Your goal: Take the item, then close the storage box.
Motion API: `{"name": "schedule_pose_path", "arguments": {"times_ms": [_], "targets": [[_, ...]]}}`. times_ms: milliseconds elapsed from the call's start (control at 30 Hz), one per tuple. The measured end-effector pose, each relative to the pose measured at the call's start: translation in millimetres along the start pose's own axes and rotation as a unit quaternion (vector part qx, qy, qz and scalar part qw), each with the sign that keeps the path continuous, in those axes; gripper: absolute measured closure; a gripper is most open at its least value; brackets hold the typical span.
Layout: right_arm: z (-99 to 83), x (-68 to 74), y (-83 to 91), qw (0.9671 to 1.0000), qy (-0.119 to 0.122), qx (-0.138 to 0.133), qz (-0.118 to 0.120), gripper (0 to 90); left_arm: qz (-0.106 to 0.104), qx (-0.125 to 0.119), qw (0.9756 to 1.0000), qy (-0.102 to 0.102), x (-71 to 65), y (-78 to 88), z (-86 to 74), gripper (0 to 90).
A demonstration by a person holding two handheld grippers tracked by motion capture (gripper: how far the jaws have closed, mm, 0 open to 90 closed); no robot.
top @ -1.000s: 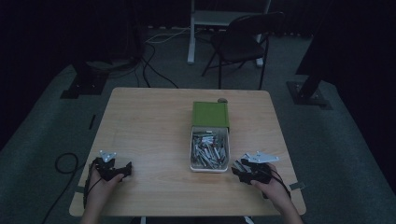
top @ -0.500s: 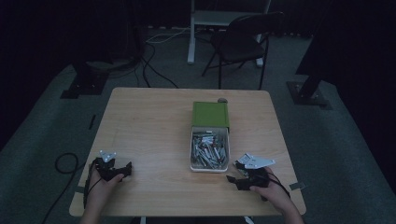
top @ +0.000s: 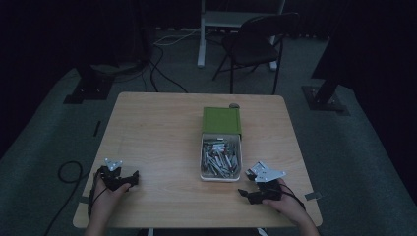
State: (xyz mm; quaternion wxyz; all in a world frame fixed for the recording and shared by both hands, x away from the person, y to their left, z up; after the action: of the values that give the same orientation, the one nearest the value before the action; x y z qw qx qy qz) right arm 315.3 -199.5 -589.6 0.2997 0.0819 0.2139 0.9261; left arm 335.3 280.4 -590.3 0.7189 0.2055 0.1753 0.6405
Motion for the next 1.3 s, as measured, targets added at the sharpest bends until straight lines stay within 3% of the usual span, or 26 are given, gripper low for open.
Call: {"name": "schedule_pose_path", "arguments": {"times_ms": [200,400,633,800,867,1000,1067,1133,1167,1200,1233,1267,1300], "targets": [[-1.8,3.3,-3.9,0.9997,0.016,0.017,0.006,23.9,0.000,0.000,1.0000,0.000,0.0,0.0,-0.1,9.3],[-2.5,5.9,-5.3,0.9992,0.025,0.026,0.020,14.1,-0.001,0.000,1.0000,0.000,-0.2,0.0,0.1,9.3],[-2.3,5.3,-5.3,0.9992,0.021,0.026,0.024,13.6,-0.043,0.001,0.9987,-0.030,-11.2,2.6,-1.1,9.4],[-2.2,4.4,-4.8,0.9992,0.017,0.024,0.026,14.1,-0.084,0.002,0.9953,-0.050,-33.3,7.2,1.1,9.4],[-1.7,2.5,-4.0,0.9996,0.009,0.020,0.019,14.1,-0.096,-0.008,0.9935,-0.059,-43.0,9.1,5.3,9.4],[5.5,-0.5,0.8,0.9999,-0.003,-0.003,0.010,14.1,-0.120,-0.016,0.9908,-0.061,-57.9,11.4,10.6,9.4],[11.2,-2.5,4.2,0.9999,-0.005,-0.015,0.003,14.1,-0.138,-0.021,0.9881,-0.065,-66.8,12.7,12.3,9.4],[16.9,-5.5,7.2,0.9996,-0.006,-0.028,-0.003,14.1,-0.146,-0.024,0.9859,-0.078,-74.5,13.6,13.4,9.4],[16.9,-5.5,7.2,0.9996,-0.006,-0.028,-0.003,14.1,-0.146,-0.024,0.9859,-0.078,-74.5,13.6,13.4,9.4],[21.9,-7.8,9.6,0.9993,-0.014,-0.035,-0.006,14.1,-0.156,-0.026,0.9836,-0.087,-82.4,14.2,14.5,9.4],[23.7,-8.6,10.5,0.9991,-0.015,-0.038,-0.009,14.1,-0.156,-0.026,0.9836,-0.087,-82.4,14.2,14.5,9.4],[25.4,-9.1,10.7,0.9989,-0.018,-0.043,-0.010,14.1,-0.166,-0.031,0.9814,-0.091,-89.7,14.2,15.7,9.4],[25.4,-9.1,10.7,0.9989,-0.018,-0.043,-0.010,14.1,-0.166,-0.031,0.9814,-0.091,-89.7,14.2,15.7,9.4]]}}
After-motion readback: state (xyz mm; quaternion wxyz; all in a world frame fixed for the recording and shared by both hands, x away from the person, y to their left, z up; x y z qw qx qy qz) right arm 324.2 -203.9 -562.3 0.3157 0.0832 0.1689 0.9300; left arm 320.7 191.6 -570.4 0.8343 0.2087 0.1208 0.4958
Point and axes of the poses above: each handheld gripper's, and its own axes: y roughly backward along the jaws, z roughly out of its top, x roughly to its left, the point moved 5 cm from there along -y, roughly forward along the jaws, and after that the axes turned 14 degrees about -x, right-handed, at the moved point
